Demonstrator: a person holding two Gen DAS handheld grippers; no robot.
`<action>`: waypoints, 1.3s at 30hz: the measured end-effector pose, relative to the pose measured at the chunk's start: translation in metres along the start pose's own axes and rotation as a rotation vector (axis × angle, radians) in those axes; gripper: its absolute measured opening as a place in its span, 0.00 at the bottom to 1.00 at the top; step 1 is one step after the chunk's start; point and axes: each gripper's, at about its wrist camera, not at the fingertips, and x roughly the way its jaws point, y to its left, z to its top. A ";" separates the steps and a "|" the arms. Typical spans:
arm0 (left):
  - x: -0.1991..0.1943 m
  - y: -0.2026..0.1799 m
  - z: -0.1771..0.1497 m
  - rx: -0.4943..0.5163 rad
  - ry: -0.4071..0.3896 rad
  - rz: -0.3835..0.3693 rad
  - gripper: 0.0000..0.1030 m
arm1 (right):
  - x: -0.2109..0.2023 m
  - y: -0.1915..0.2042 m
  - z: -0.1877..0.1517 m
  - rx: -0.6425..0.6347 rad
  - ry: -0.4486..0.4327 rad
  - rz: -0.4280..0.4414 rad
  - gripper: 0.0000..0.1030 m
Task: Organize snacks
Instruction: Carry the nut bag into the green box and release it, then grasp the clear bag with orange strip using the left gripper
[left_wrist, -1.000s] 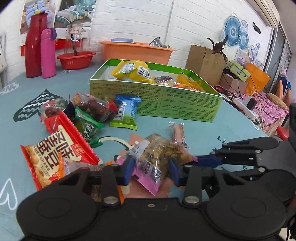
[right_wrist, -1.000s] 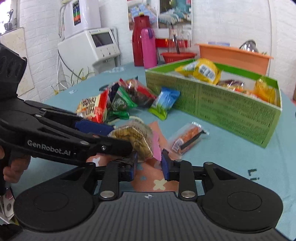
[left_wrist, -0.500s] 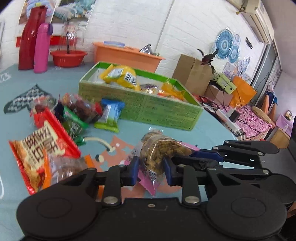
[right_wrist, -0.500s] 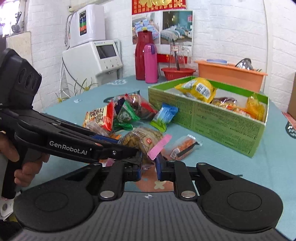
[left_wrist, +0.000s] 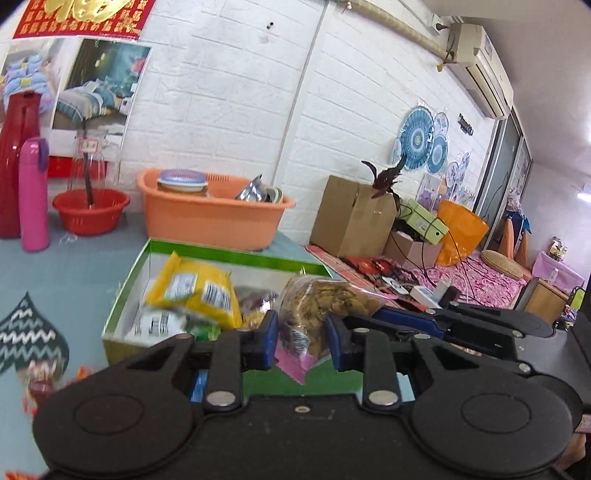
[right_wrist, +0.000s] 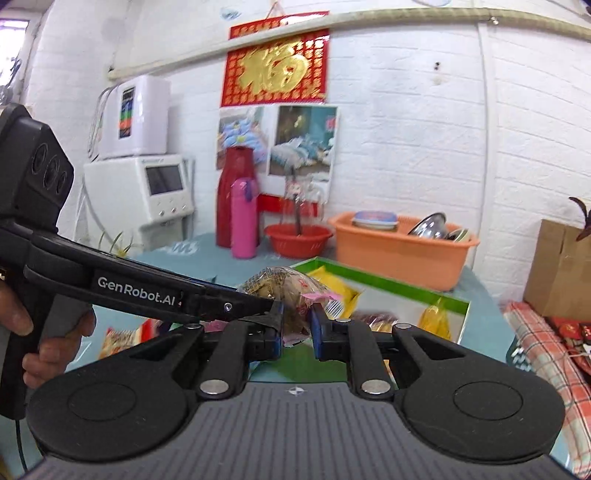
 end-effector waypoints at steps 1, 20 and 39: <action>0.008 0.002 0.004 0.004 0.004 0.000 0.62 | 0.005 -0.004 0.002 0.003 -0.012 -0.005 0.27; 0.058 0.058 0.005 -0.156 0.028 0.170 1.00 | 0.088 -0.040 -0.005 0.095 0.092 -0.185 1.00; -0.039 0.056 -0.014 -0.239 -0.029 0.152 1.00 | 0.015 0.007 -0.018 0.116 0.075 0.051 1.00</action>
